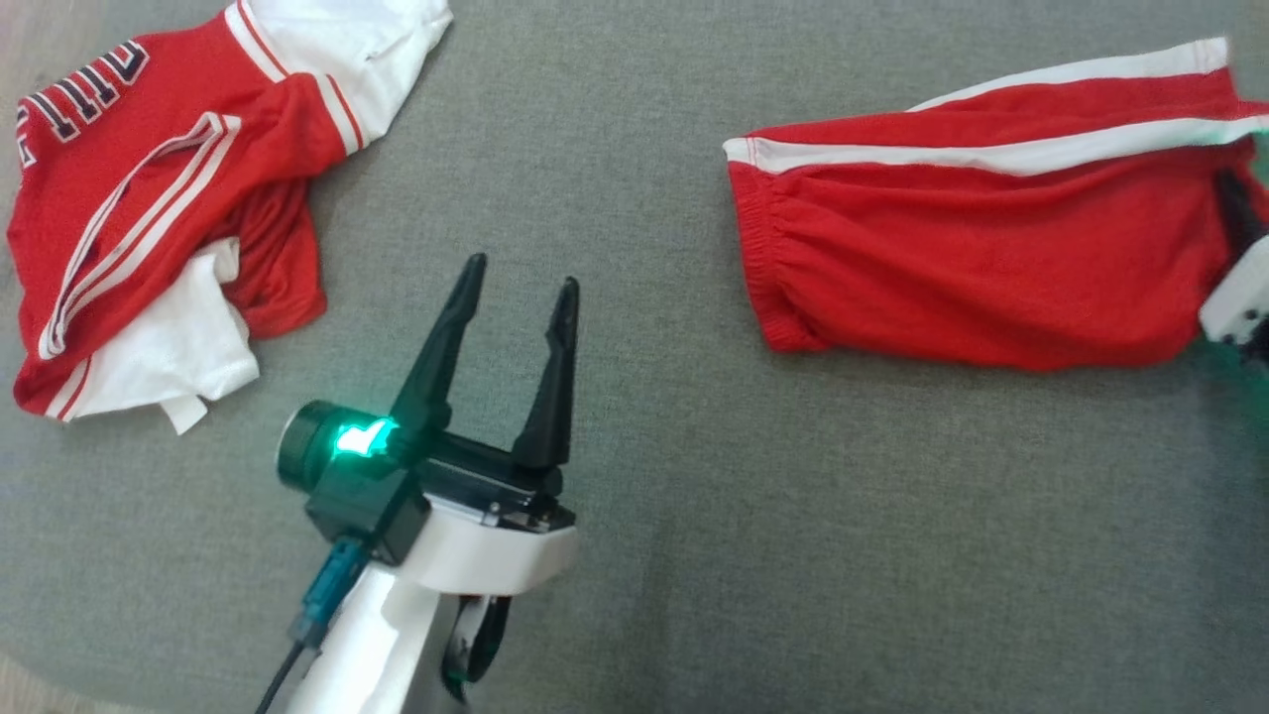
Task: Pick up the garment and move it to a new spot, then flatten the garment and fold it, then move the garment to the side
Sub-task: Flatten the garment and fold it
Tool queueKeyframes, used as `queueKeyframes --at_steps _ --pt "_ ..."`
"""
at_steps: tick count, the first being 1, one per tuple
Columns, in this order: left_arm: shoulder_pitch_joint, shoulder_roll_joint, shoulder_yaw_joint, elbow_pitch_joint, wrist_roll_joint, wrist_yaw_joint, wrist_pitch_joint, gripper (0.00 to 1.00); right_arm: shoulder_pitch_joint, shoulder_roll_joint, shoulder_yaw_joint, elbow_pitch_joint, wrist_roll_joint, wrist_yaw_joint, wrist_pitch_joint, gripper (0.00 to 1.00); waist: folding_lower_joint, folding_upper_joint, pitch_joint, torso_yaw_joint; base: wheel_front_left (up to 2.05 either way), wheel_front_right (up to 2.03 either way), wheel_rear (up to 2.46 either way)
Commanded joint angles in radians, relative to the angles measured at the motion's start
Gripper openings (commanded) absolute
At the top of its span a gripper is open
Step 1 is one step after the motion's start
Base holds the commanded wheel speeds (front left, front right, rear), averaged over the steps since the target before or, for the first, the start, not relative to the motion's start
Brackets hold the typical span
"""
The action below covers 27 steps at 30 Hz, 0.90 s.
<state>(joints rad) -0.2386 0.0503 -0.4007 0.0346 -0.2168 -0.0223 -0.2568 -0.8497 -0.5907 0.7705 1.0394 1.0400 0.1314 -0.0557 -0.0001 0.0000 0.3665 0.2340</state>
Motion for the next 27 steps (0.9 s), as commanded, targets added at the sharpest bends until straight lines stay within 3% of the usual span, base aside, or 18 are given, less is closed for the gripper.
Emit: queueKeyframes --at_steps 1,15,21,27 --pt "-0.001 0.0 0.04 -0.037 0.009 0.006 -0.005 1.0 0.038 0.003 0.02 0.006 0.001 -0.001 -0.001 0.0 0.0001 0.0 -0.007 -0.008 0.0 0.0 0.0" --pt "0.045 0.0 0.095 -0.043 0.039 -0.008 -0.005 1.0 0.015 -0.112 0.008 0.057 -0.015 -0.001 -0.081 0.0 0.0001 0.0 -0.089 -0.14 0.0 0.0 0.0" --pt "0.054 0.0 0.094 -0.039 0.033 -0.01 -0.005 1.0 -0.03 -0.1 0.011 -0.059 -0.02 -0.001 -0.091 0.0 0.0001 0.0 -0.105 -0.166 0.0 0.0 0.0" --pt "0.062 0.0 0.088 -0.032 0.03 -0.012 -0.005 1.0 -0.042 -0.06 0.018 -0.261 -0.021 -0.001 -0.081 0.0 0.0001 0.0 -0.118 -0.169 0.0 0.0 0.0"
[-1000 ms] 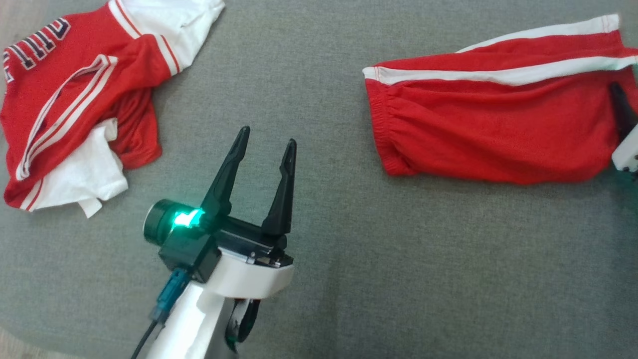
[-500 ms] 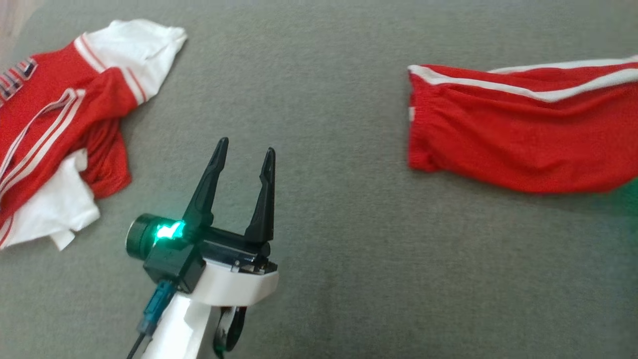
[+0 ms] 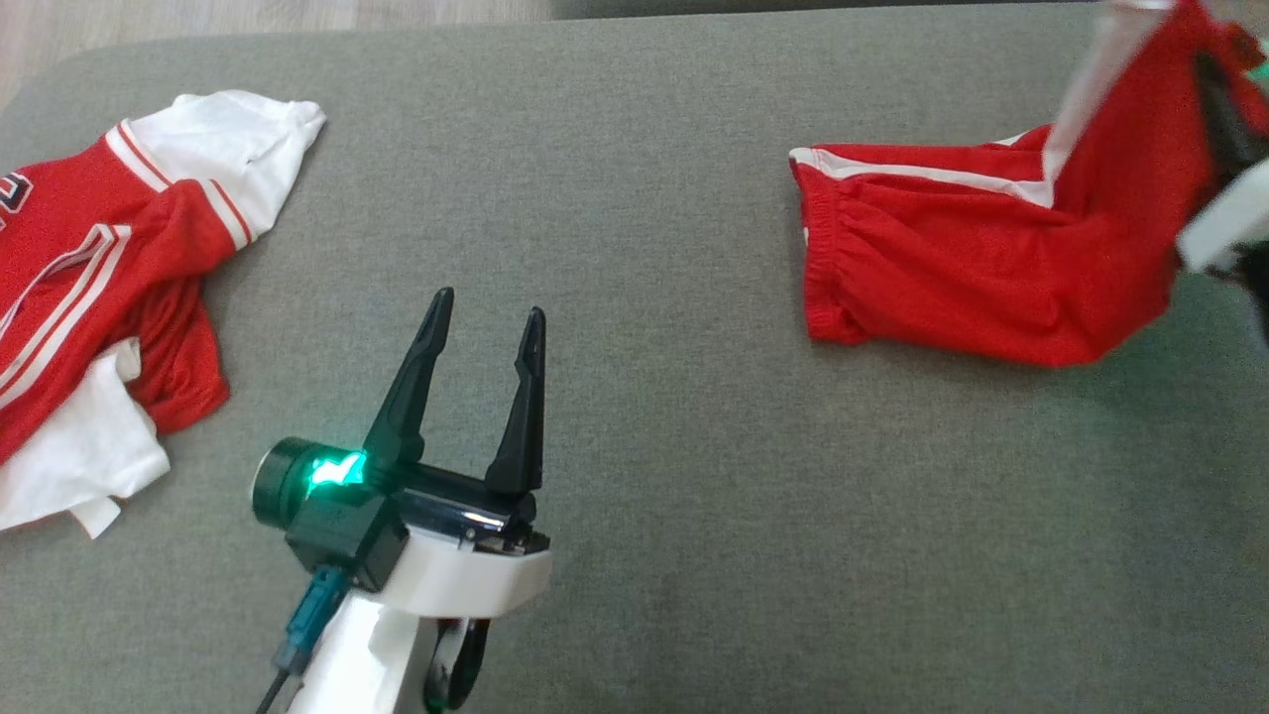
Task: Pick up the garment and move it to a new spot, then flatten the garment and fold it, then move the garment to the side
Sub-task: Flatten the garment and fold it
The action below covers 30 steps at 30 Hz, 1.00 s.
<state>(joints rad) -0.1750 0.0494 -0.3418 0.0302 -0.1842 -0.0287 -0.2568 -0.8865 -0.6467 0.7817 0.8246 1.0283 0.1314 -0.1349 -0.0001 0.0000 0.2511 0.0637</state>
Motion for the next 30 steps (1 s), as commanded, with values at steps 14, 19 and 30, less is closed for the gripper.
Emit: queueKeyframes --at_steps 14,19,30 --pt "0.003 0.001 0.019 -0.019 -0.021 -0.007 -0.005 1.0 0.133 0.297 0.076 -0.237 -0.195 -0.001 0.109 0.38 0.0001 0.0 -0.007 0.042 0.0 0.0 0.0" --pt "0.011 0.001 0.024 -0.022 -0.021 0.001 -0.005 1.0 0.195 0.309 0.025 -0.25 -0.253 -0.001 0.064 1.0 0.0001 0.0 -0.028 0.046 0.0 0.0 0.0" --pt "0.1 0.001 0.07 -0.024 -0.014 0.022 -0.005 1.0 0.425 0.302 -0.243 -0.342 -0.335 -0.001 -0.113 1.0 0.0001 0.0 -0.154 0.008 0.0 0.0 0.0"
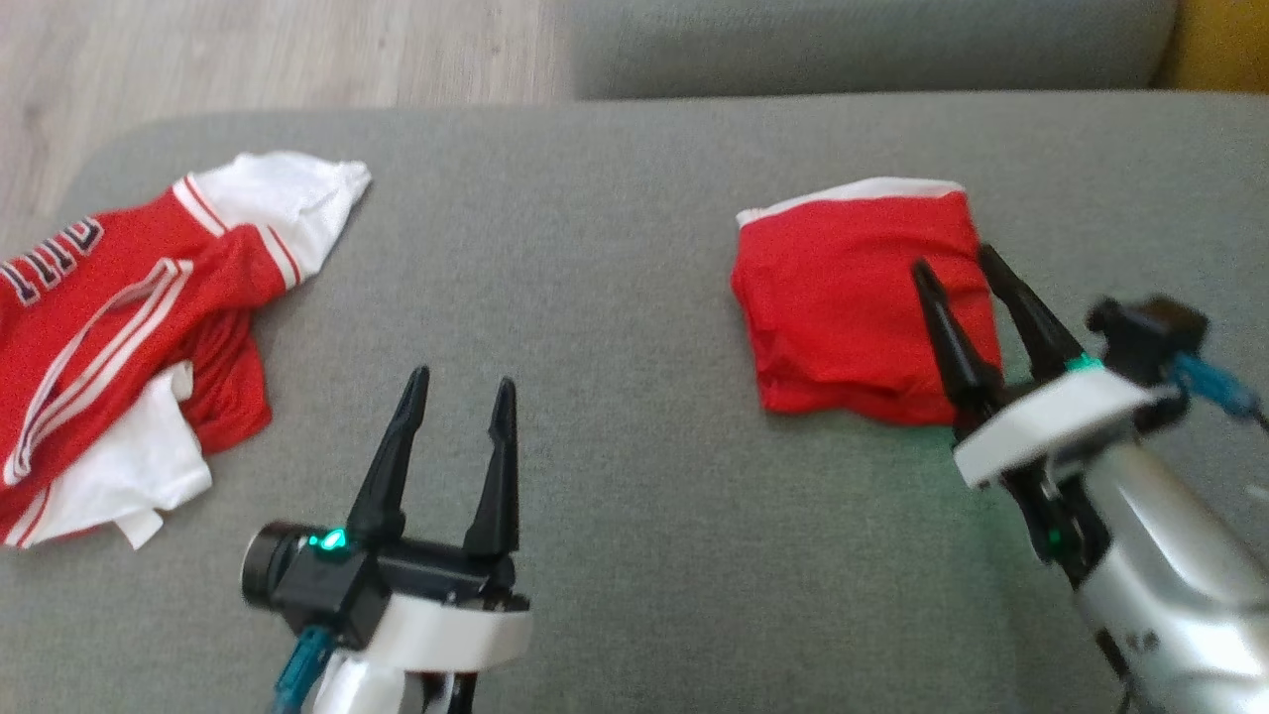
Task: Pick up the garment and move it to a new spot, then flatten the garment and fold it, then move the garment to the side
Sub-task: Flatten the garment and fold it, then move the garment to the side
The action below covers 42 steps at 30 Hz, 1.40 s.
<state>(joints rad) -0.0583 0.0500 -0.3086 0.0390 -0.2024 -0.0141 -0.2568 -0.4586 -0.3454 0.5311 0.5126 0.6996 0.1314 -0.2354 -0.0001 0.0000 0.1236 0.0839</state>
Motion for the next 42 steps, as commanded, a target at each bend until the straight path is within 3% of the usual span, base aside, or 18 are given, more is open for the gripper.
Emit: queueKeyframes --at_steps 1,12,20,42 --pt "-0.005 0.0 0.043 -0.033 0.003 0.012 -0.005 1.0 0.024 0.005 -0.018 -0.038 -0.018 -0.001 -0.017 1.0 0.0001 0.0 -0.043 -0.016 0.0 0.0 0.0" --pt "0.144 0.001 0.116 0.002 0.054 0.064 -0.005 1.0 0.349 0.063 -0.207 -0.257 -0.272 -0.001 -0.026 1.0 0.0001 0.0 -0.176 -0.032 0.0 0.0 0.0" --pt "0.196 0.0 0.147 0.027 0.068 0.066 -0.005 1.0 0.506 0.145 -0.329 -0.268 -0.428 -0.001 -0.026 1.0 0.0001 0.0 -0.216 -0.018 0.0 0.0 0.0" --pt "0.205 0.0 0.157 0.063 0.073 0.068 -0.005 1.0 0.531 0.2 -0.352 -0.261 -0.49 -0.001 -0.026 1.0 0.0001 0.0 -0.212 -0.027 0.0 0.0 0.0"
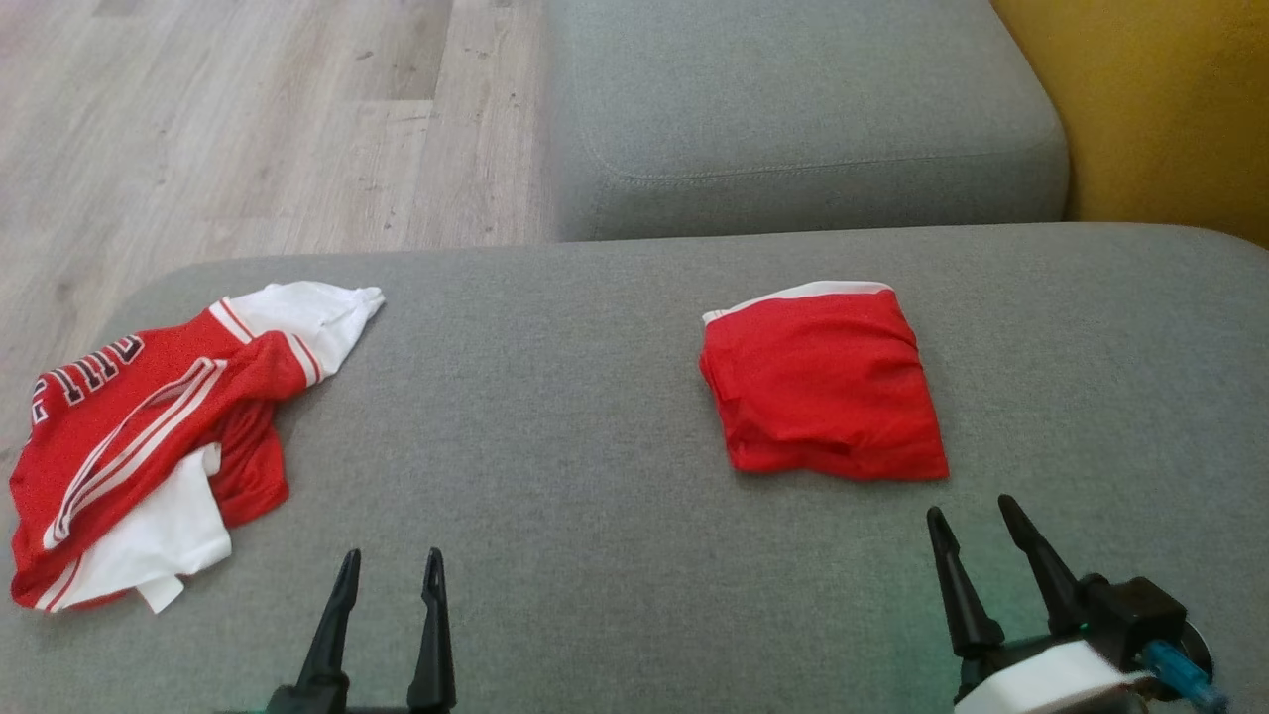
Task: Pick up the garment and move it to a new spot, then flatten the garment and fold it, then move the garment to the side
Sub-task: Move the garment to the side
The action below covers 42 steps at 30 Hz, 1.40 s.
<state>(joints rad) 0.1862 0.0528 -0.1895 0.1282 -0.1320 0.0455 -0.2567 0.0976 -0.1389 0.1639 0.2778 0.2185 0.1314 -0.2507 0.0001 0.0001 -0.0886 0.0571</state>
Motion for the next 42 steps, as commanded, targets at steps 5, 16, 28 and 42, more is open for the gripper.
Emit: queueKeyframes --at_steps 5,16,28,42 --pt "-0.042 -0.003 0.042 -0.022 -0.001 0.011 -0.005 1.0 -0.031 -0.001 0.01 -0.022 -0.009 -0.001 -0.011 1.0 -0.0001 -0.0001 0.006 -0.008 0.0 0.0 0.0" --pt "-0.068 -0.003 0.037 -0.039 -0.049 0.017 -0.005 1.0 -0.076 0.017 -0.032 0.027 -0.041 -0.001 -0.011 1.0 -0.0001 -0.0001 0.06 -0.012 0.0 0.0 0.0" --pt "-0.171 -0.003 -0.025 -0.092 -0.037 0.011 -0.005 1.0 -0.41 0.019 -0.122 0.275 -0.043 -0.001 0.029 1.0 -0.0001 -0.0001 0.224 0.019 0.0 0.0 0.0" --pt "-0.248 -0.003 -0.07 -0.084 -0.047 0.02 -0.005 1.0 -0.627 -0.001 -0.143 0.577 -0.028 -0.001 0.215 0.0 -0.0001 -0.0001 0.328 0.072 0.0 0.0 0.0"
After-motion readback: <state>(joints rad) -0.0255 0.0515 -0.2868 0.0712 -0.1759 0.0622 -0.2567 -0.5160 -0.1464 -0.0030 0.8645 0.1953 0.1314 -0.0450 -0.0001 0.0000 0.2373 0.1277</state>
